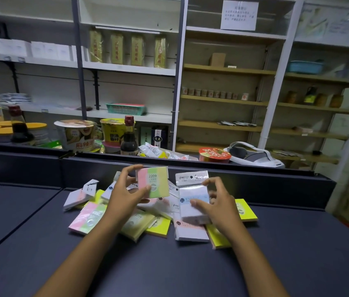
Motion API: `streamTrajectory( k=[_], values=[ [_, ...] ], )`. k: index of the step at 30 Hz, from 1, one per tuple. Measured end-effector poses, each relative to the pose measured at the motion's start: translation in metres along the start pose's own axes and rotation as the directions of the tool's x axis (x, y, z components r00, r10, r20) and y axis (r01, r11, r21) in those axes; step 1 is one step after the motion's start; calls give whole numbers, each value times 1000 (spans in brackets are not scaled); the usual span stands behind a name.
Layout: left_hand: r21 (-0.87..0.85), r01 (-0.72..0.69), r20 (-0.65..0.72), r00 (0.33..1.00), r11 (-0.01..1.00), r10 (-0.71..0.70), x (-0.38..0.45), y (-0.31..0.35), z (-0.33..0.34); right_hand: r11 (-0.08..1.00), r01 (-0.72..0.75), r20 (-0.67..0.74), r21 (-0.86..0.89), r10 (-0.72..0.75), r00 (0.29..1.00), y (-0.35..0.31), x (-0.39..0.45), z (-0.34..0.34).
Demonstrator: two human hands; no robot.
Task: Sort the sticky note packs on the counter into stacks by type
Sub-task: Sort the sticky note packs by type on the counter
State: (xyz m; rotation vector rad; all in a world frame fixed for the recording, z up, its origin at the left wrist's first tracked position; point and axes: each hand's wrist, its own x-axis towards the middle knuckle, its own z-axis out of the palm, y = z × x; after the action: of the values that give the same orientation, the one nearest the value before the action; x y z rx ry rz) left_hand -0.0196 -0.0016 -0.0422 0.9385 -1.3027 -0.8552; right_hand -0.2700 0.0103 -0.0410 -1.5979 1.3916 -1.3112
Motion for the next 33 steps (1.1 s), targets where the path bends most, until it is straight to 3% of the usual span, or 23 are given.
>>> streamTrajectory(
  k=[6,9,13,17,24,33],
  values=[
    [10,-11,22,1000,1000,11,-20,4,-3,987,96,-62,125,-89,994,-8,-15,7],
    [-32,19,57,998,999,-17,-39,6,-9,953,82,-74,290,-63,995,-13,-35,10],
    [-89,36,35,999,995,-33,-71,12,-26,922,95,-69,375,-75,995,-21,-73,20],
    [-137,21,-33,999,990,-26,-116,23,-63,921,151,-92,359,-126,988,-37,-117,36],
    [-76,-51,-169,985,996,37,-192,73,-154,906,190,-125,378,-154,980,-76,-191,96],
    [-127,-98,-282,958,987,58,-304,123,-265,902,250,-67,353,-242,968,-142,-288,190]
  ],
)
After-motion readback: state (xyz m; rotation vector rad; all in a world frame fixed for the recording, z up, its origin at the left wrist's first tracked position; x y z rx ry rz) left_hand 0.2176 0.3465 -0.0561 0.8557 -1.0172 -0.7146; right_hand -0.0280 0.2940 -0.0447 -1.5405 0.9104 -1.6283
